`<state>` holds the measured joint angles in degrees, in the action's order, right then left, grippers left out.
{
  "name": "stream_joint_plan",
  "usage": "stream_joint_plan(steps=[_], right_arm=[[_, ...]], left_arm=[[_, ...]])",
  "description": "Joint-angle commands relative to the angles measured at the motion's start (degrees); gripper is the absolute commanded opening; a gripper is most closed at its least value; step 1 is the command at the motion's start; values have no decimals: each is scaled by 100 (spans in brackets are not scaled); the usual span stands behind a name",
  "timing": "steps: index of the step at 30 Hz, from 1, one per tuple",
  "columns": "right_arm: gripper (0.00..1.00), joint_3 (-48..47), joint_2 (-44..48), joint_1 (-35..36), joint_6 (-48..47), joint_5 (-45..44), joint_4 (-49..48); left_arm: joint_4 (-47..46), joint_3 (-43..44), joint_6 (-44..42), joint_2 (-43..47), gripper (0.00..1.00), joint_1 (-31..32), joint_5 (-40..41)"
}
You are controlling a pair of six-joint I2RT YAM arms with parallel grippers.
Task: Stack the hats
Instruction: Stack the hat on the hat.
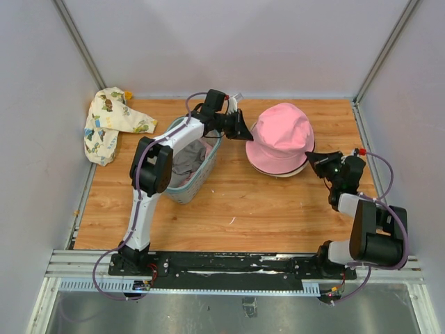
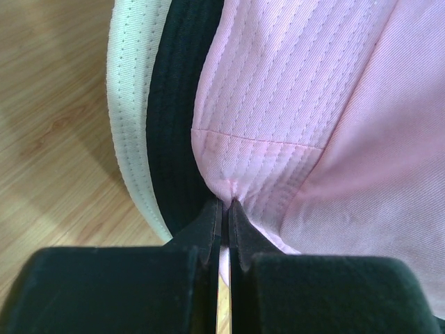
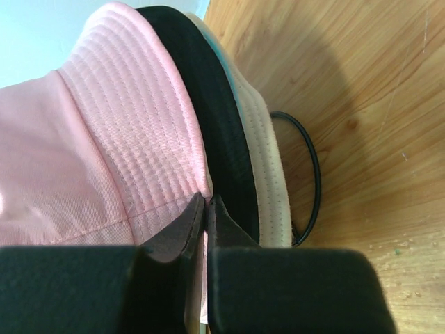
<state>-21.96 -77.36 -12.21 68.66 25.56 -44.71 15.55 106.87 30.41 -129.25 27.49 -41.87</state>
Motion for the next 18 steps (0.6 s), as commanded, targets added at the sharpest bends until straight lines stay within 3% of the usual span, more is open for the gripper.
stream_joint_plan(steps=[1, 12, 18], right_arm=[[0, 7, -435, -195, -380, -218, 479], [0, -191, -569, -356, -450, -336, 697], [0, -648, -149, -387, -688, -607, 1509]], left_arm=[[477, -26, -205, -150, 1, 77, 42], [814, 31, -489, -191, 0, 73, 277], [905, -22, -606, -180, 1, 68, 330]])
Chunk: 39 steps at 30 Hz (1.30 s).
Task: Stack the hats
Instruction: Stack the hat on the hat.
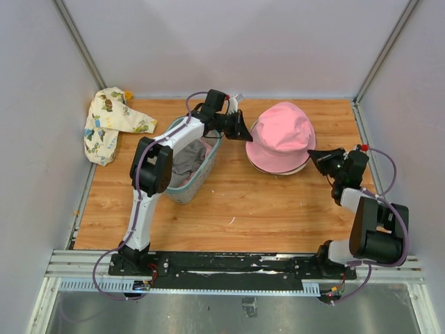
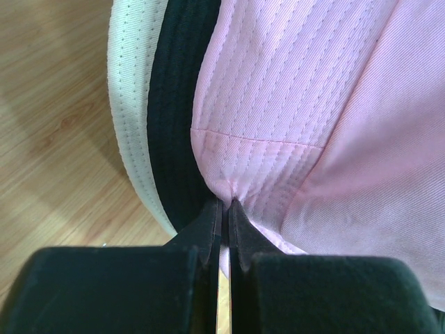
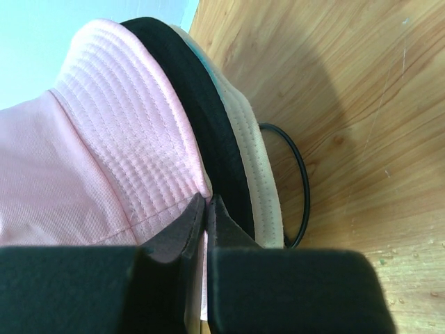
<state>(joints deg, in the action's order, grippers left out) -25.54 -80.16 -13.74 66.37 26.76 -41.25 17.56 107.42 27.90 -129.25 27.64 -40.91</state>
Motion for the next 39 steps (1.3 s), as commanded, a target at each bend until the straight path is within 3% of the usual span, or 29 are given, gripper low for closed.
stream_joint_plan(steps=[1, 11, 21, 25, 30, 39], right_arm=[[1, -394, 141, -229, -509, -774, 1281], [1, -1224, -370, -162, -576, -726, 1527], [2, -1648, -578, -162, -683, -482, 1616], [11, -1745, -567, -164, -775, -394, 1681], [27, -1769, -436, -164, -849, -350, 1755], [43, -1734, 135, -168, -1030, -449, 2053]], left_arm=[[693, -100, -351, -176, 1, 49, 233], [217, -378, 1, -37, 3, 57, -21], [-166, -695, 312, 400, 33, -19, 150], [-887, -1114, 796, 730, 41, -177, 144], [-2035, -1521, 1644, 946, 44, -339, -184], [-2356, -873, 2053, 747, 46, -378, -260]])
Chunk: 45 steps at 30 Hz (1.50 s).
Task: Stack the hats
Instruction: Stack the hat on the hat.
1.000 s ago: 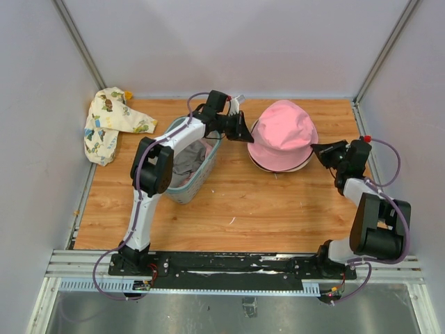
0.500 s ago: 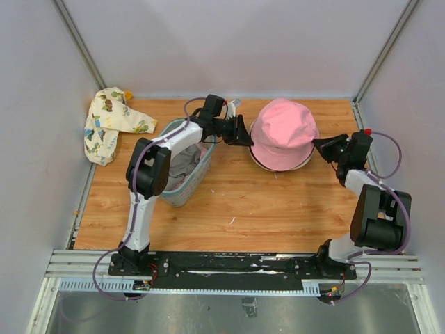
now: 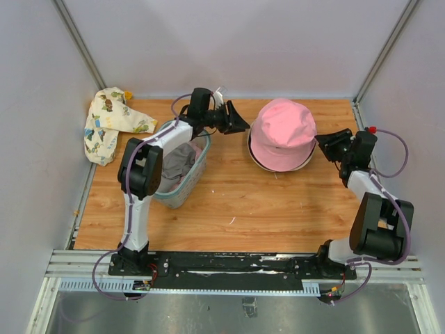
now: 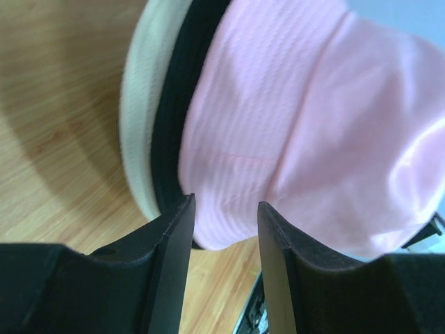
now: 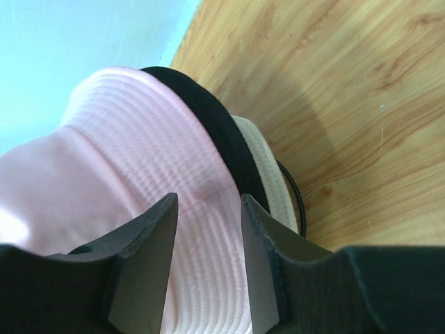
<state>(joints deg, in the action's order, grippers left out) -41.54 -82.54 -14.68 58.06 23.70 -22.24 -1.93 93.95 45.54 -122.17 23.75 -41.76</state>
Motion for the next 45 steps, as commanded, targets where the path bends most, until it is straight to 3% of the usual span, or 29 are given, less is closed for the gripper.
stream_joint_plan(steps=[1, 10, 20, 26, 40, 45], right_arm=[[44, -138, 434, -79, -203, -154, 164], [46, -332, 604, -79, -282, -188, 343], [51, -655, 1048, -71, -460, -302, 444], [53, -1001, 825, -18, -215, -82, 232], [53, -1627, -173, 808, -219, -111, -80], [53, -1587, -512, 956, -236, -120, -185]], left_arm=[[-386, 609, 321, -49, 46, 5, -224], [-377, 1809, 757, -898, 50, -37, -686], [-2526, 1888, 2270, -1304, 52, -32, -1093], [-3739, 1812, 3129, -1518, 52, -20, -1119], [-4047, 1788, 3304, -1925, 47, 264, -1020], [-3642, 1749, 3082, -2012, 44, 313, -952]])
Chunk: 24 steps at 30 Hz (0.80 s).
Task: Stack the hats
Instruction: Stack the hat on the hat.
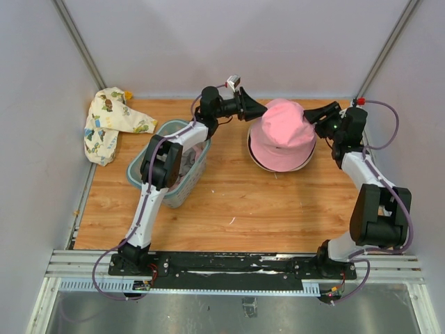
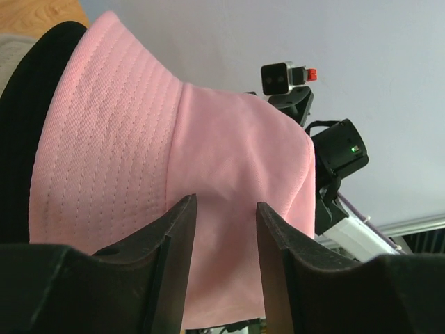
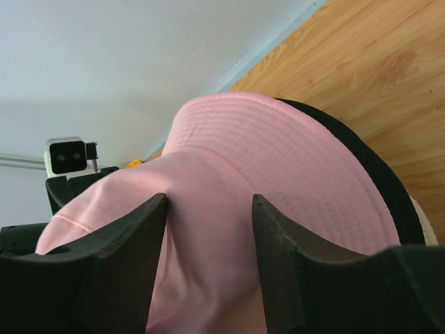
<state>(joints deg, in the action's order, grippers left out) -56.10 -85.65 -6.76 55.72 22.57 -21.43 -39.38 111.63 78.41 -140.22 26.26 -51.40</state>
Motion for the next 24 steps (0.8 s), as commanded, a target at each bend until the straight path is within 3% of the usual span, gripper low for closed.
stream_joint_plan(steps=[1, 11, 24], right_arm=[[53, -86, -251, 174, 4, -18, -297], [53, 22, -539, 184, -38, -123, -349], [56, -451, 90, 109, -496, -454, 357]], left_arm=[[279, -19, -333, -203, 43, 67, 39], [2852, 126, -2028, -10, 39, 81, 813], [3291, 157, -2251, 440, 45, 48, 1406]])
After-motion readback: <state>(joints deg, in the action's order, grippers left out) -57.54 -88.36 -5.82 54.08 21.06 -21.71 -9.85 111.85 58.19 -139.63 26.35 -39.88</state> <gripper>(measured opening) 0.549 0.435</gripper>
